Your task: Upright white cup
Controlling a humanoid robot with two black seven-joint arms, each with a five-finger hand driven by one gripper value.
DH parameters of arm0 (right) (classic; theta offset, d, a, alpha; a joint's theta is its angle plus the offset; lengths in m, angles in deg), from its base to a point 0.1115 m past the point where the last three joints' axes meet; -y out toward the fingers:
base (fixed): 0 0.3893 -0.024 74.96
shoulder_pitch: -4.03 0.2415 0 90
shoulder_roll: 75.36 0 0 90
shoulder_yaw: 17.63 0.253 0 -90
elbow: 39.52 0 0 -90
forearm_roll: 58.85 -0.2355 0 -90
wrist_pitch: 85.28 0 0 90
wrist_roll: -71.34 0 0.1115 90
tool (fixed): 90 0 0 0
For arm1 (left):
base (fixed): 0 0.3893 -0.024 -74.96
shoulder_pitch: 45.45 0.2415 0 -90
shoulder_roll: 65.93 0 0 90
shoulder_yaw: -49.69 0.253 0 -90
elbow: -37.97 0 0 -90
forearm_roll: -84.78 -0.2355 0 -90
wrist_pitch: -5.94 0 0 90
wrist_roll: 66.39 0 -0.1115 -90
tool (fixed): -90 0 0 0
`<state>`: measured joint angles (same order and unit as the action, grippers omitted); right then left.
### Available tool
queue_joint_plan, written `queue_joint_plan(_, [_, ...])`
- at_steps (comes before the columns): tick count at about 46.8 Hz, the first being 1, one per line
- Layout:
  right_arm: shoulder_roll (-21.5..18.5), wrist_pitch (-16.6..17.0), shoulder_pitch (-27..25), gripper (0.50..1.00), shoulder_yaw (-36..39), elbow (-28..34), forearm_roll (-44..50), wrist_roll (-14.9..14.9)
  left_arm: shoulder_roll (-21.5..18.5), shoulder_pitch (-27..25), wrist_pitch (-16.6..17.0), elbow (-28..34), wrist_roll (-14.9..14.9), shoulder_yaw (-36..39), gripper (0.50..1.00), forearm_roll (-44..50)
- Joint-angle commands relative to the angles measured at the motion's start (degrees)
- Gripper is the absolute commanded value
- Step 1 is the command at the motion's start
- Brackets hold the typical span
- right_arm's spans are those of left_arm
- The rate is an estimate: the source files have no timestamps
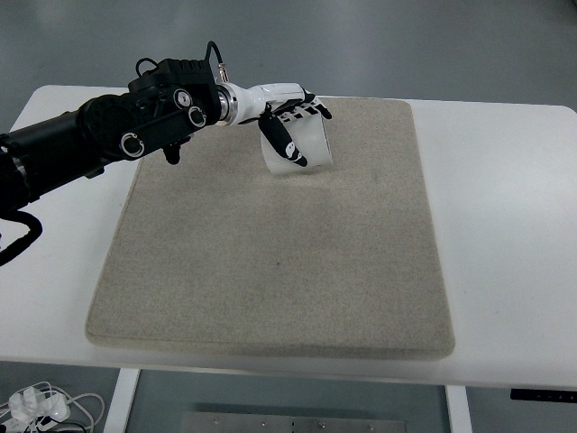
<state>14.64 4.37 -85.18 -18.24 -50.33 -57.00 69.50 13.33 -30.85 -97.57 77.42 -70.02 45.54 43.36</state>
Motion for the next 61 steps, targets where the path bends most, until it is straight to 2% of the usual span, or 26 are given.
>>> queue_joint_plan(1, [0.00, 0.00, 0.00, 0.952, 0.00, 0.00, 0.00, -0.01, -0.95, 1.92, -0.55, 0.01, -1.11, -2.26, 0.598, 3.27])
queue_joint_plan(9, [0.00, 0.00, 0.00, 0.952, 0.00, 0.00, 0.00, -0.01, -1.74, 6.66, -1.95, 0.01, -4.71, -8.58, 0.598, 9.69])
queue_joint_plan(24, [0.00, 0.00, 0.00, 0.952, 0.00, 0.00, 0.00, -0.01, -2.97, 16.42, -4.15, -0.52, -14.29, -21.68, 0.591, 10.05])
queue_joint_plan(27, [0.00, 0.00, 0.00, 0.952, 0.00, 0.00, 0.00, -0.01, -2.97, 17.83, -4.24, -1.05, -16.49, -23.09, 0.559, 10.13])
queue_joint_plan(42, [0.00, 0.00, 0.00, 0.952, 0.00, 0.00, 0.00, -0.01, -2.88, 22.49, -3.89, -2.10, -31.16, -25.82, 0.557, 10.05])
queue_joint_plan(61, [0.00, 0.00, 0.00, 0.952, 0.00, 0.00, 0.00, -0.01, -1.13, 24.69, -2.57, -10.10, -31.37, -25.47, 0.570, 9.52])
